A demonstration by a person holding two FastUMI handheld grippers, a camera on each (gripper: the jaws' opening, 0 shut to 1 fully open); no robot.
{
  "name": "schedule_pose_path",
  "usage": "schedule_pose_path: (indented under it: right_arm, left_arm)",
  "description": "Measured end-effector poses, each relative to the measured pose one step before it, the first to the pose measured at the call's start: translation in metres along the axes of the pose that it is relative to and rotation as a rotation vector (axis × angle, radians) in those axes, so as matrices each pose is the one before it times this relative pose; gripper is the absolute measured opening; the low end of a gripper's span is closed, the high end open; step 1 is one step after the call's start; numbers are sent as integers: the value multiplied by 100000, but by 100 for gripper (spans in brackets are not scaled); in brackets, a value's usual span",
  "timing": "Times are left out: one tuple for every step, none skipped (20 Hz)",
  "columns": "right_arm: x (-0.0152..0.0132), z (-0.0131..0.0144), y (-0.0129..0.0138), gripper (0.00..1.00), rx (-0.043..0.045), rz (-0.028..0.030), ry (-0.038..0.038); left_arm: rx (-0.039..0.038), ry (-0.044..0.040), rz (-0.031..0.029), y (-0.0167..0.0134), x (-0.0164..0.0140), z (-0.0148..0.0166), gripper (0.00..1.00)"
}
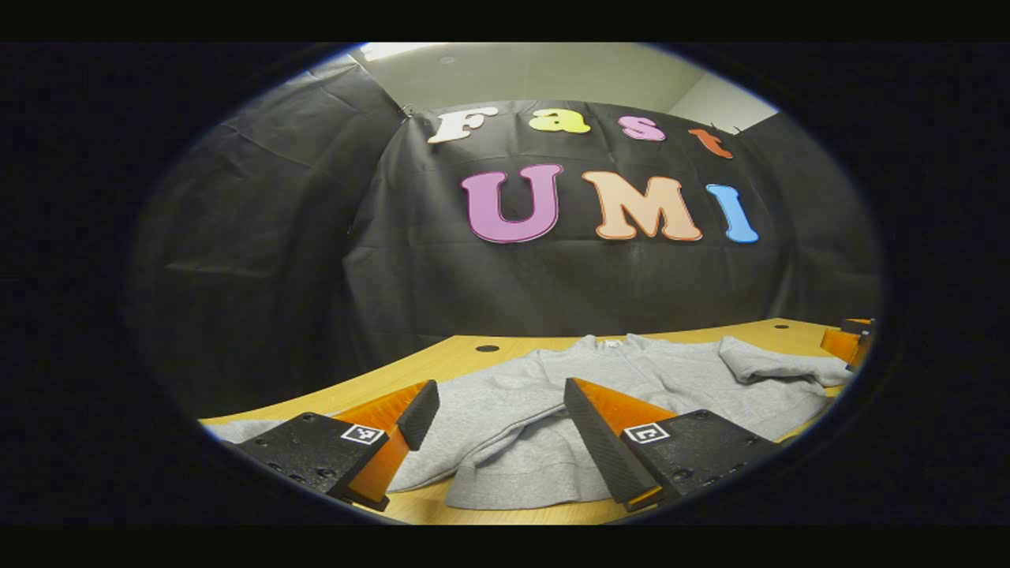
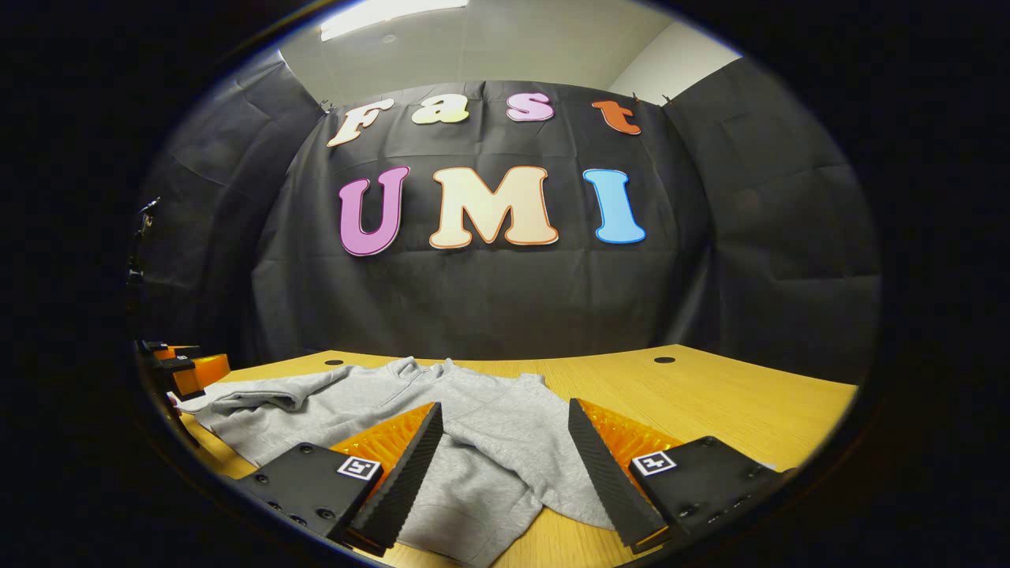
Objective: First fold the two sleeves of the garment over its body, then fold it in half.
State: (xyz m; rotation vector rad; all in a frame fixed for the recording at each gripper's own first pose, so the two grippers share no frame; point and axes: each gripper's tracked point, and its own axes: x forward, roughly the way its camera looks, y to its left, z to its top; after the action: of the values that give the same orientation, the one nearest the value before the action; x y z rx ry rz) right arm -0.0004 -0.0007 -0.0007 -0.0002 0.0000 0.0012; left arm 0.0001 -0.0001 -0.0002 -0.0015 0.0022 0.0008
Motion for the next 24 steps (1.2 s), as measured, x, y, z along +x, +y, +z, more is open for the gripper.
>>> schedule_pose_path:
  right_arm:
    - [30,-39,67,99,-13,14,-6]
    - [-48,52,-1,99,13,-7,9]
    - [-23,-39,-54,99,-10,10,-7]
    - [57,61,-23,99,13,6,30]
    - [18,-67,3,99,-5,-1,-6]
    - [65,93,-26,99,-4,4,-3]
    - [-16,-82,30,99,-4,4,-11]
    - [-71,15,24,99,0,-3,9]
    - [-58,-6,43,99,-11,23,10]
    - [60,58,-70,99,8,-6,-12]
    - [131,-59,-31,99,13,3,8]
    - [-103,33,53,99,-12,14,-1]
    - [50,14,10,99,0,3,-11]
    - [55,6,-35,99,-3,-105,1]
    - [-109,-10,-52,99,-22,-96,-27]
    - [-45,7,56,99,98,104,83]
    - [90,-40,-4,99,241,411,147]
    - [157,-29,189,99,718,1132,200]
    - [281,-60,-176,99,1287,91,1056]
    - [266,-250,-382,99,2148,-194,2606]
    - [-1,-97,-426,99,3155,397,1956]
    - [50,705,-420,99,2838,456,485]
    - [179,894,-584,99,2246,271,963]
    - [-33,641,-750,99,1260,-23,1896]
  left_arm:
    - [-5,-27,-3,2,-29,61,94]
    - [28,-10,-1,-42,-100,-139,94]
    - [8,-27,4,-7,105,115,94]
    - [3,6,-12,23,-63,-63,94]
    - [4,-9,-2,-45,-37,13,93]
    - [-1,-1,-4,68,18,-95,94]
    - [25,-10,-13,-39,95,125,94]
    - [10,-35,-13,7,-50,-52,94]
    - [4,6,-1,33,-30,35,94]
    - [-12,0,-20,44,25,-52,94]
    - [2,22,-6,-35,-10,78,94]
    - [-20,-5,-11,23,71,8,94]
    - [15,16,-4,-46,67,51,94]
    - [-14,-21,-6,-1,-82,-89,94]
    - [20,-28,-10,-16,-10,49,94]
    - [-13,-1,-10,62,-60,-14,94]
    - [-15,4,-3,2,-12,-31,93]
    - [-5,-7,-13,37,60,-7,93]
    - [1,3,-3,-3,1,63,93]
    - [-14,-2,8,-10,-86,-95,94]
    - [6,25,-12,-6,68,79,94]
    - [-2,-20,-2,-8,20,-46,94]
    - [-9,-3,-2,-31,-7,62,94]
    - [-62,-42,-323,-66,29,-58,94]
